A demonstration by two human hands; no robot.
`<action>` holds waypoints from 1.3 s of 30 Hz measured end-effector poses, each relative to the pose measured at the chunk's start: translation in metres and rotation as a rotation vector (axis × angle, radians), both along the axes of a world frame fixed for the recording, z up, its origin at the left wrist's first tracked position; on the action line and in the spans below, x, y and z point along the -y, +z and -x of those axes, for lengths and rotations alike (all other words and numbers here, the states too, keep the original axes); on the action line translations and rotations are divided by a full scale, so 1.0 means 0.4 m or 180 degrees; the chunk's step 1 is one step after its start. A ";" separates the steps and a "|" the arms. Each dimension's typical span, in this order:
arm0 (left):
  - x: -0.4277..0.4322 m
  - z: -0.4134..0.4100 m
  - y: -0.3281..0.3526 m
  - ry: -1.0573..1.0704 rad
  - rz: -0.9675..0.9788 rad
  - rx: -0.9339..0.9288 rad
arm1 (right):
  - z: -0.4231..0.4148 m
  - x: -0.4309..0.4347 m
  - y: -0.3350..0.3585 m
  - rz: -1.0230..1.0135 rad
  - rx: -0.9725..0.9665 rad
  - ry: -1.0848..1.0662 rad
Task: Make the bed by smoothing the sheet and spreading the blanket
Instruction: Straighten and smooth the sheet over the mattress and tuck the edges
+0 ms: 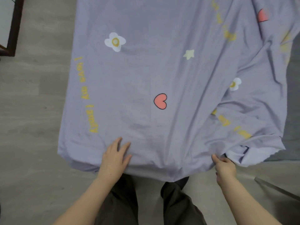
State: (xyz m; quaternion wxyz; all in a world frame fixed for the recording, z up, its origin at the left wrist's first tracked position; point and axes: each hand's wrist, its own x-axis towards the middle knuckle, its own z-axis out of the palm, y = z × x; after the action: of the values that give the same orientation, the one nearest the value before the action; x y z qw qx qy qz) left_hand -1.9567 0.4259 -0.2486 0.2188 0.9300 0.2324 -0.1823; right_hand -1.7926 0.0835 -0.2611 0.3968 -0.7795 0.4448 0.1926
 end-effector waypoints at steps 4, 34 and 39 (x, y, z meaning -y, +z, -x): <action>0.070 -0.032 -0.047 -0.0320 -0.0057 -0.0680 | 0.032 0.081 0.008 0.0316 0.0132 0.0811; -0.266 0.117 -0.062 0.4474 0.0911 0.0345 | 0.086 -0.283 0.006 0.0919 -0.0199 0.6552; -0.332 0.194 -0.081 0.5012 0.2603 0.0161 | 0.169 -0.393 0.009 0.0462 -0.0047 0.7433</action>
State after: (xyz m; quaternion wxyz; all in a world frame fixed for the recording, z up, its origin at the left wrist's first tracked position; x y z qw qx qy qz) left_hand -2.0344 0.5585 -0.2810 0.6010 0.3530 0.7166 -0.0271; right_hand -1.8601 0.2407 -0.2573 -0.0692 -0.7345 -0.5294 0.4189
